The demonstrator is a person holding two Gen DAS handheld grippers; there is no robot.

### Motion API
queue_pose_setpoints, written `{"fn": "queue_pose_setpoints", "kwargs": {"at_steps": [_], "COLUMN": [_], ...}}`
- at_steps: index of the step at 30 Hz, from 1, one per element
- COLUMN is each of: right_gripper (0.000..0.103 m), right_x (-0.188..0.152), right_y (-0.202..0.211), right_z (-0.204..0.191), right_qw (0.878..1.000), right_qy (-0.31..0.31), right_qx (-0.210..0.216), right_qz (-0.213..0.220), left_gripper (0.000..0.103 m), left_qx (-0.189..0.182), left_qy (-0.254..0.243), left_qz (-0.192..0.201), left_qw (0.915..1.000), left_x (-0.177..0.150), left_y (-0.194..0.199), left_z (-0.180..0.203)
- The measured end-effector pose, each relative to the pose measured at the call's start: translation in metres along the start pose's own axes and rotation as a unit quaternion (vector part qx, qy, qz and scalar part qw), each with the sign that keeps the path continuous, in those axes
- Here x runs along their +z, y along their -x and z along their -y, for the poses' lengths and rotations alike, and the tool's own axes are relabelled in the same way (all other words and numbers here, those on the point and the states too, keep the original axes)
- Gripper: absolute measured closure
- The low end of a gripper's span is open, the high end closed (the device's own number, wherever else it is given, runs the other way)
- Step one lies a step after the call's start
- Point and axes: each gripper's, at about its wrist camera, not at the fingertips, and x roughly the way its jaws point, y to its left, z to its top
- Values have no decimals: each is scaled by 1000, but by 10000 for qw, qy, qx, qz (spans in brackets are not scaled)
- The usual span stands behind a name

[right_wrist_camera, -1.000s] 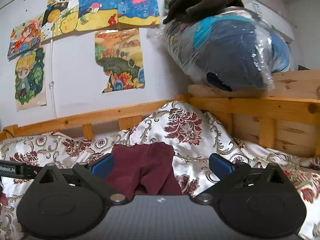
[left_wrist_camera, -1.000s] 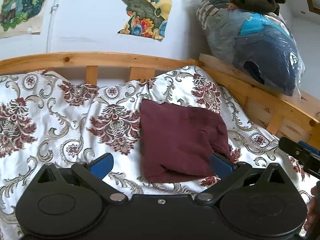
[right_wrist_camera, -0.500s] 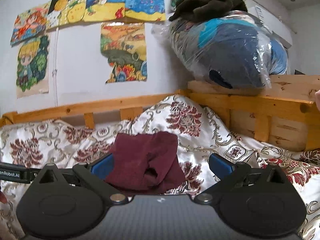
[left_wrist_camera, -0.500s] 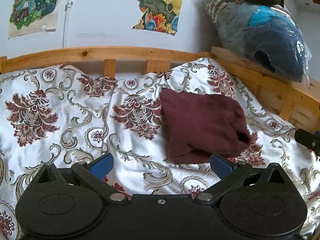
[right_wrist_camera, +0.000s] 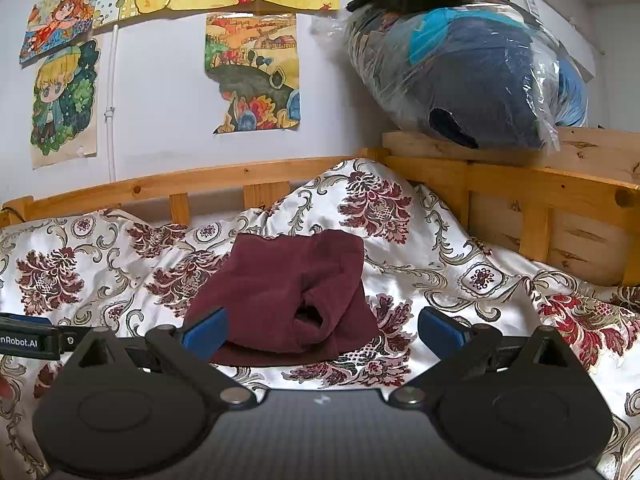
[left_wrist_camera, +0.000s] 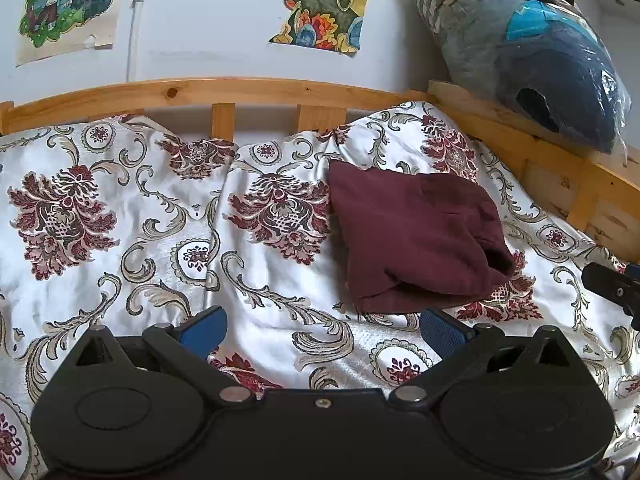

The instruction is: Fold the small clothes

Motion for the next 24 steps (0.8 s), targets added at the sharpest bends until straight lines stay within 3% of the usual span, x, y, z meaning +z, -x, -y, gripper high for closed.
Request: {"fn": "queue_pose_setpoints", "kwargs": {"at_steps": [24], "right_gripper": [0], "right_x": [0], "right_y": [-1], "right_z": [2], "right_qw": [10000], "right_qy": [19], "right_qx": [-54], "right_qz": [-15], "left_gripper": [1], "left_qx": [37], "left_qy": [15], "left_qz": [49], "left_qw": [10000], "left_x": [2], "left_y": [4], "left_z": [-1]}}
